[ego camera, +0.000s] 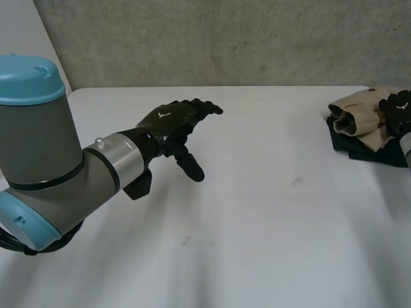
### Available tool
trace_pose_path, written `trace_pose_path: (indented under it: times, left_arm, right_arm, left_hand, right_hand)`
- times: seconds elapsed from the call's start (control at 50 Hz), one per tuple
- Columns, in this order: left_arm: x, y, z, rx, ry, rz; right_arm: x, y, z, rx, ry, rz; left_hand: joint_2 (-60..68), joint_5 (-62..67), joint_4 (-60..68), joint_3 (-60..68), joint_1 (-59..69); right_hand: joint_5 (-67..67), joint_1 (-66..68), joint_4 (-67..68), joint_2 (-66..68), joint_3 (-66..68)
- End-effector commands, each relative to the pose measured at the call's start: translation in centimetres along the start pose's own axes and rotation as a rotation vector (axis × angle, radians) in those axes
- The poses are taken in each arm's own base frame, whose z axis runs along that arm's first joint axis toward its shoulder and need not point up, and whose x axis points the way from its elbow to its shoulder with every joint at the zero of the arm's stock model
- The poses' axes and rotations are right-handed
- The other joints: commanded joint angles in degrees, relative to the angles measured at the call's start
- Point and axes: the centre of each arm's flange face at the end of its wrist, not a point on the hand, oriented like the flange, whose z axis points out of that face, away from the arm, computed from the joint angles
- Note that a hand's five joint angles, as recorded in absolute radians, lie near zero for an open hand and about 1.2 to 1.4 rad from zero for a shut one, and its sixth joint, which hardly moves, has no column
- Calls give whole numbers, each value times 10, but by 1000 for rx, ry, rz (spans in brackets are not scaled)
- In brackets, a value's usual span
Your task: Fold the laundry.
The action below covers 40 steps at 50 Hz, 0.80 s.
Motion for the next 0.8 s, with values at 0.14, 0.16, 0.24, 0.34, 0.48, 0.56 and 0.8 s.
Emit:
trace_pose_path:
  times: [0.14, 0.16, 0.24, 0.34, 0.48, 0.56, 0.8]
  left_arm:
    - [3, -10, -4, 31, 4, 10]
    - [3, -13, -5, 38, 4, 12]
    - [6, -23, -10, 69, 6, 23]
    - [6, -45, -23, 152, -37, 45]
    - [-12, -80, -44, 293, -188, 65]
    - [-27, -96, -60, 358, -282, 69]
    - [-58, -67, -74, 272, -397, 43]
  right_arm:
    - [58, -37, -30, -136, -27, 10]
    - [65, -42, -30, -141, -11, 4]
    - [100, -72, -33, -171, 100, -32]
    - [124, -133, -43, -108, 233, -9]
    - [91, -232, -76, 89, 182, 260]
    - [77, -270, -116, 156, 102, 432]
    - [-3, -274, -210, 68, -170, 551]
  left_hand:
    - [2, -8, 2, 0, 7]
    - [4, -6, 3, 2, 8]
    - [4, -6, 3, 2, 8]
    - [4, -6, 3, 2, 8]
    - [4, -6, 3, 2, 8]
    - [2, -8, 2, 0, 7]
    - [1, -10, 0, -2, 5]
  right_hand:
    - [-553, -444, -586, -574, -548]
    - [-553, -444, -586, -574, -548]
    - [-553, -444, -586, -574, -548]
    - [-553, -444, -586, -574, -548]
    - [-553, -444, -586, -574, -548]
    - [-553, -444, -586, -574, -548]
    - [-553, -444, -586, -574, -548]
